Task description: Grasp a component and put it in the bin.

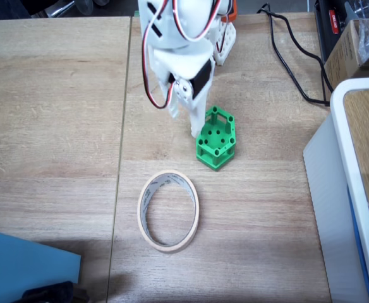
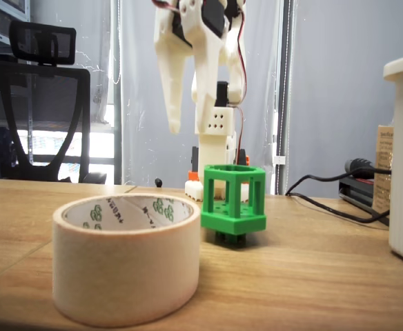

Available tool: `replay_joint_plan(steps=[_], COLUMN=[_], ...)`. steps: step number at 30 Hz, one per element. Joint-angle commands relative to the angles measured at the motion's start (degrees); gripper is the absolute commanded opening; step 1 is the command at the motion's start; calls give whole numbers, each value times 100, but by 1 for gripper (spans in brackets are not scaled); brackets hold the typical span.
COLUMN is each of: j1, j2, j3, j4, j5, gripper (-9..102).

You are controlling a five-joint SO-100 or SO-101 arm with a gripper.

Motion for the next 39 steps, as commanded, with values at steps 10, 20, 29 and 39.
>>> replay_joint_plan(steps=[10, 20, 29, 39], j1=[-53, -62, -712, -932], j2=[-431, -914, -905, -940], j3=[-343, -422, -431, -334], j4=[9, -70, -79, -79], j5=[-1872, -2241, -2180, -2215], gripper=[19, 19, 19, 19])
